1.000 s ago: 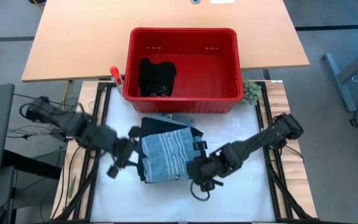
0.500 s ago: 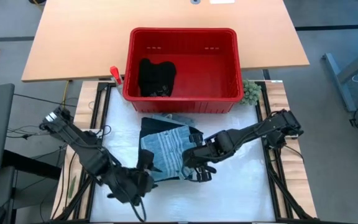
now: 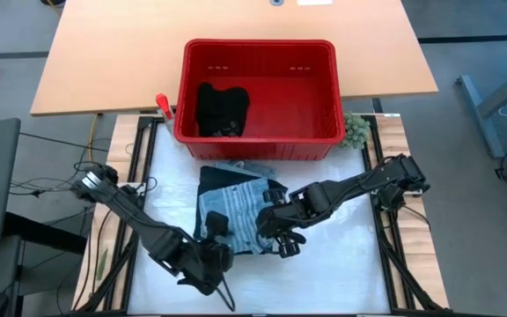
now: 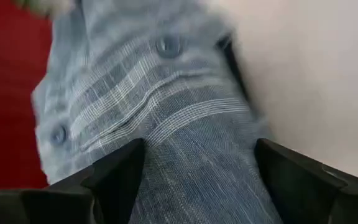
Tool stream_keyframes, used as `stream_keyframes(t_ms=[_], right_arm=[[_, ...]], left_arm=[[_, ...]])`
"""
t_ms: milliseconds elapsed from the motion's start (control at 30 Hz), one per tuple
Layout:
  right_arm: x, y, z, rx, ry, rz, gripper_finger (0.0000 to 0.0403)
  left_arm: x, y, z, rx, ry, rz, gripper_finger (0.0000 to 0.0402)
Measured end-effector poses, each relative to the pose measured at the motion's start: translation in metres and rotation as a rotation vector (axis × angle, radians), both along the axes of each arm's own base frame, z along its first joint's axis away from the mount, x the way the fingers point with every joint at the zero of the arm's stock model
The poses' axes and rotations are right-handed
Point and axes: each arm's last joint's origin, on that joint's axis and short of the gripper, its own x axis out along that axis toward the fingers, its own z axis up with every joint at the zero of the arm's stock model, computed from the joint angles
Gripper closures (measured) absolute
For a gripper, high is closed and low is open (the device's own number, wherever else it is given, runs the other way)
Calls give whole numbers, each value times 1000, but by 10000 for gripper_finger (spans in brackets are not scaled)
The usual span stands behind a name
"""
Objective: Fold Laundry from Bin
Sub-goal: Stack the blue and white patterned shirt on top of the dark blue pants
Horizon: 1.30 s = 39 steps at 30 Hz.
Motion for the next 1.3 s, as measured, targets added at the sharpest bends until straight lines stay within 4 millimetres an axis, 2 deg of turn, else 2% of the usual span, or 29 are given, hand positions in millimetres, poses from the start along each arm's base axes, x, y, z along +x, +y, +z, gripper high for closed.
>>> stream_keyframes(t_ms=[133, 267, 333, 400, 467, 567, 600, 767, 967, 1167, 1300], right_arm=[[-2, -4, 5, 9, -11, 10, 371], [-6, -7, 13, 26, -28, 13, 370], [-10, -9, 19, 32, -47, 12, 368], [-17, -11, 28, 42, -63, 15, 360], [-24, -13, 37, 63, -83, 22, 348], [-37, -16, 52, 99, -119, 11, 332], [-41, -18, 57, 112, -132, 9, 328], [-68, -26, 86, 169, -210, 16, 317], [-110, -36, 112, 276, -284, -64, 316], [-140, -21, 116, 374, -335, -34, 302], [-159, -15, 113, 376, -359, -73, 287]], left_arm=[[7, 7, -24, 125, 92, 94, 103], [15, 12, -43, 151, 142, 188, 107], [18, 14, -46, 141, 133, 228, 123], [20, 14, -44, 144, 109, 238, 163], [21, 14, -35, 142, 80, 244, 229], [24, 15, -13, 108, 56, 251, 354], [25, 16, -5, 93, 43, 254, 374], [33, 24, 44, -63, -46, 245, 391], [40, 41, 101, -400, -142, 215, 395], [40, 59, 132, -611, -196, 232, 396], [39, 71, 131, -649, -146, 278, 396]])
